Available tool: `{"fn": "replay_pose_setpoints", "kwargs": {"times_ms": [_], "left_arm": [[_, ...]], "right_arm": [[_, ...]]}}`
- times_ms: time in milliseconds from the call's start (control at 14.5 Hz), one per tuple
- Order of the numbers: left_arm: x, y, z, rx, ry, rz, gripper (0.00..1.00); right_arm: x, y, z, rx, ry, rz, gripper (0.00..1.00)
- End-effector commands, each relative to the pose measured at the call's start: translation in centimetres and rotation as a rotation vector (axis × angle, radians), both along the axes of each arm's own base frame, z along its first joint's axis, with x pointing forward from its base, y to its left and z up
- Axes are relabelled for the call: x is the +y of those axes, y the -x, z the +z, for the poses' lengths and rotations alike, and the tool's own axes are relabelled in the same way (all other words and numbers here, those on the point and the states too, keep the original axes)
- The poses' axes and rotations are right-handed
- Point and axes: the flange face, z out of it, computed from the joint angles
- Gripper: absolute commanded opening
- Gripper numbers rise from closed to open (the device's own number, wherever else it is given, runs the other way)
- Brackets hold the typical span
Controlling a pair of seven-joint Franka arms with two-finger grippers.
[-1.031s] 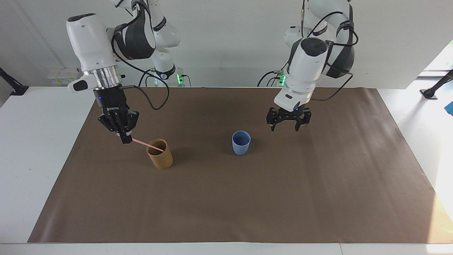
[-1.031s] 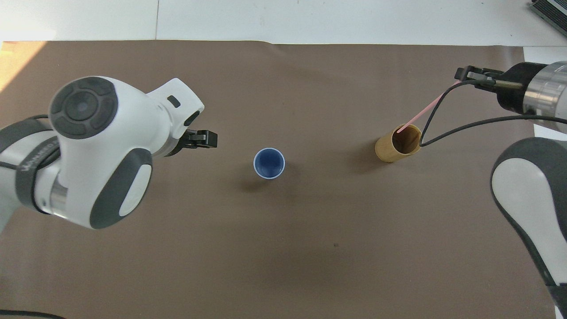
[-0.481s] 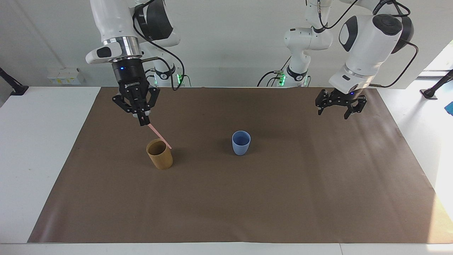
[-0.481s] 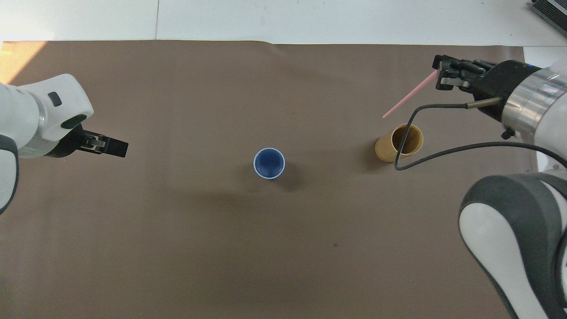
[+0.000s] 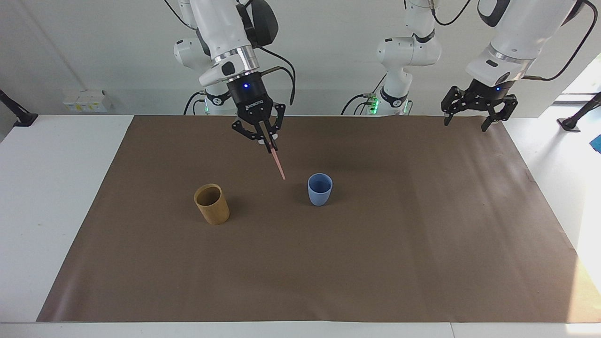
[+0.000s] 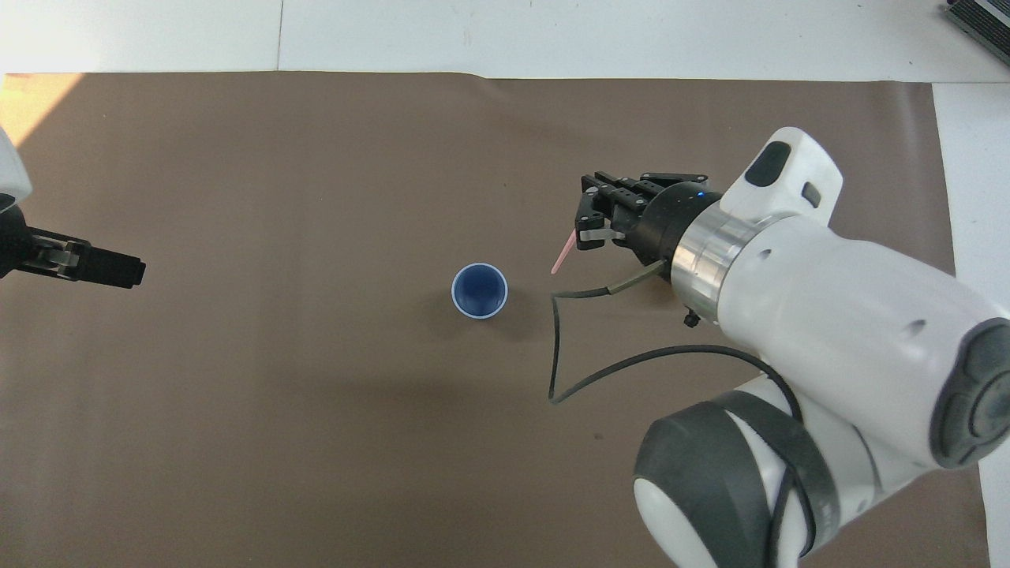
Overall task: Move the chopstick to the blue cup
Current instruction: 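Carry the pink straw over the blue cup with the right gripper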
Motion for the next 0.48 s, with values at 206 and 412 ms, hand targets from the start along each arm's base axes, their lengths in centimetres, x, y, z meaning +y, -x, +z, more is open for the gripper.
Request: {"fn": "replay_pose_setpoints", "kwargs": {"times_ms": [206, 412], "left_arm": [[0.3, 0.6, 1.2, 0.039, 0.003, -0.020, 1.00], [1.6, 1.0, 3.2, 0.062, 0.016, 0.018, 1.00]], "right_arm": [[7.1, 1.7, -2.5, -0.104, 0.032, 0.028, 0.00], [9.2, 1.6, -5.4, -0.109, 0.061, -0.015, 0.00]]}}
